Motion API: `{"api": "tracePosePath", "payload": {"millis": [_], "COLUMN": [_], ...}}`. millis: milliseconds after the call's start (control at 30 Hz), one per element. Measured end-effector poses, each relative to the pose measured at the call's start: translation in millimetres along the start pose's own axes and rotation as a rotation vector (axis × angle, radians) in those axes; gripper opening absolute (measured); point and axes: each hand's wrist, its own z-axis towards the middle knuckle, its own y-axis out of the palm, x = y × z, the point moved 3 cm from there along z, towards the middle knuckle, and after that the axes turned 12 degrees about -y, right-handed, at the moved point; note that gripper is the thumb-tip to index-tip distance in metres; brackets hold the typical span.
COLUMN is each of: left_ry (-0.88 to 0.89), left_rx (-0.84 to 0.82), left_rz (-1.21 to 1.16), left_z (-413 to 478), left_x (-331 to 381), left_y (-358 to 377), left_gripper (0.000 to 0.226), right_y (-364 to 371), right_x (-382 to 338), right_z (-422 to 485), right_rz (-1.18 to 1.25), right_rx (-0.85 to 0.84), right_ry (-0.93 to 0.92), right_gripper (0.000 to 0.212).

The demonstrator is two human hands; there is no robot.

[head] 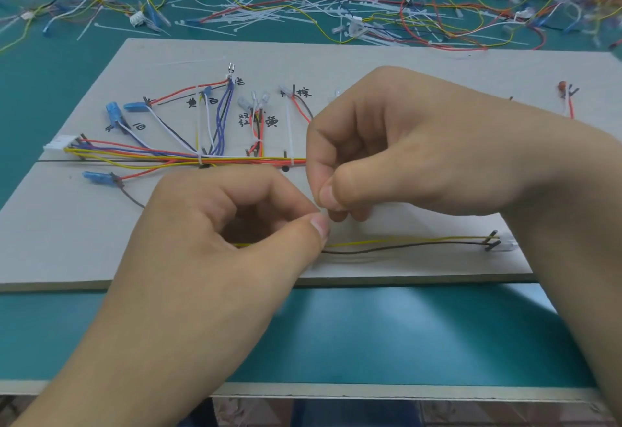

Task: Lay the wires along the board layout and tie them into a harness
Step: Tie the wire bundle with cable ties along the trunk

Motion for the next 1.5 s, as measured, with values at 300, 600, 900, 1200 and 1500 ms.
{"api": "tracePosePath", "payload": {"millis": [300,600,900,1200,1500], "left_ry": [0.08,0.071,0.108,0.216,0.321], "left_rx": [-0.035,0.052,0.094,0.137,0.052], "left_rz": [0.083,0.453,0.531,0.664,0.59], "left_z": [2,-6,-6,-10,-1], "left_x": [-3,-2,-1,-8,-13], "left_y": [-2,-4,-3,-6,-13], "left_gripper": [0.02,0.013,0.014,0.014,0.013], "right_y": [0,-17,-12,-20,-38], "right_x": [0,2,3,-3,-2], "right_z": [4,2,7,-1,-9], "right_rz": [-0.124,-0.318,-0.489,-0.167,-0.063], "right_rx": [0.081,0.257,0.354,0.366,0.534], "right_ry": [-0.039,-0.077,-0.121,-0.158,-0.197], "right_gripper": [0.011,0.008,0.007,0.008,0.013]}}
